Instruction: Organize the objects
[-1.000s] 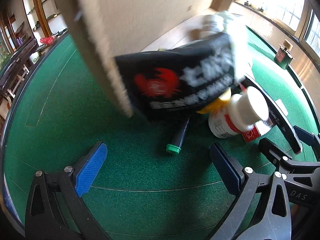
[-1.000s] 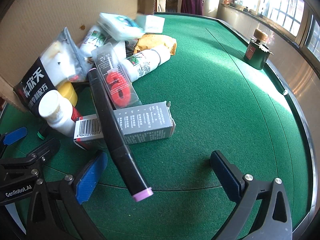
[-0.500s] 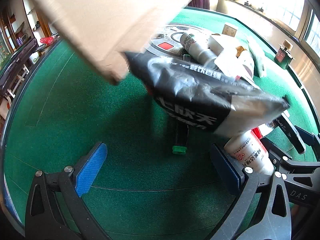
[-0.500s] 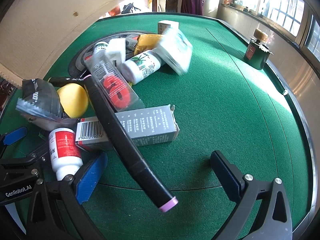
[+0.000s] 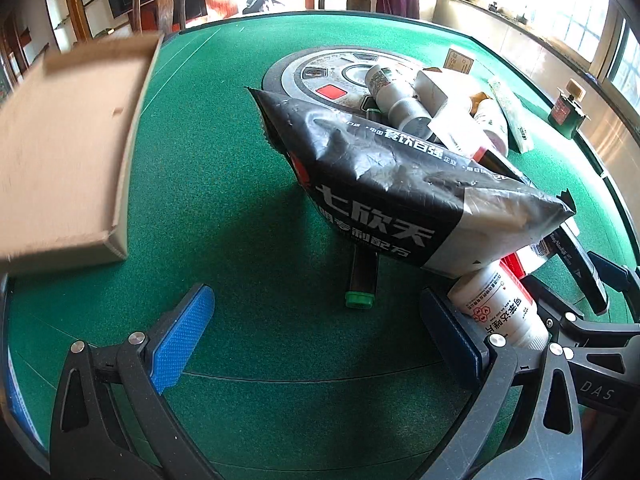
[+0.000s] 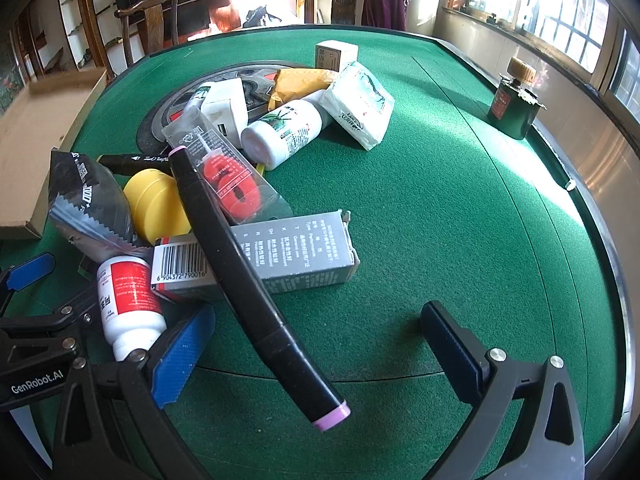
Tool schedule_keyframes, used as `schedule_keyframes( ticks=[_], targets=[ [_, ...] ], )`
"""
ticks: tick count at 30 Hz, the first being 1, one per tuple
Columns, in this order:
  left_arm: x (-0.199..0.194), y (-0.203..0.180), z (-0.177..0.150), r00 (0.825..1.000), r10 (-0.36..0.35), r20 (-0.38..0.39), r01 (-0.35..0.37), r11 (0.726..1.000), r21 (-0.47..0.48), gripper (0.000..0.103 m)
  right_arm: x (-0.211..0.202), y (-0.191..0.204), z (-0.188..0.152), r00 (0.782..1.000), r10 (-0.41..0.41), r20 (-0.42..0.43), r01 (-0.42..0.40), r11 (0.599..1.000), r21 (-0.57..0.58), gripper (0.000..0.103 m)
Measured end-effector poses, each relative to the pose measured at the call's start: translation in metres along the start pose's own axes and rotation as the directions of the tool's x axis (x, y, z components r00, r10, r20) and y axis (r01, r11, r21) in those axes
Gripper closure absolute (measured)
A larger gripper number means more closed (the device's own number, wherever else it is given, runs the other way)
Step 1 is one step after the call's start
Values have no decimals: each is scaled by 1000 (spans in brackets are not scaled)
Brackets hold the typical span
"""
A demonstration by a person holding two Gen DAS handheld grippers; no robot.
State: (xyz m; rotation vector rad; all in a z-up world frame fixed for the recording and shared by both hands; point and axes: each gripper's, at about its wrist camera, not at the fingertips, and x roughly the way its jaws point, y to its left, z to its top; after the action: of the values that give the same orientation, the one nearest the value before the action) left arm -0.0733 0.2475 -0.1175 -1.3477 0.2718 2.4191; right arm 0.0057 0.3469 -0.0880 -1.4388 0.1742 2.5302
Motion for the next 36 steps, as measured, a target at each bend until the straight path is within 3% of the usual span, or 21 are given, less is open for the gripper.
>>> schedule_keyframes(
  ticks=[30,36],
  targets=[
    [0,0,0,1000,0,0,0,1000,0,0,0,0,0,1000,-1,0,1,1000,1,0],
    [0,0,-1,1000,0,-1,0,1000,1,0,1,-3,2,995,86,-46,-91,987,-135,0]
  ],
)
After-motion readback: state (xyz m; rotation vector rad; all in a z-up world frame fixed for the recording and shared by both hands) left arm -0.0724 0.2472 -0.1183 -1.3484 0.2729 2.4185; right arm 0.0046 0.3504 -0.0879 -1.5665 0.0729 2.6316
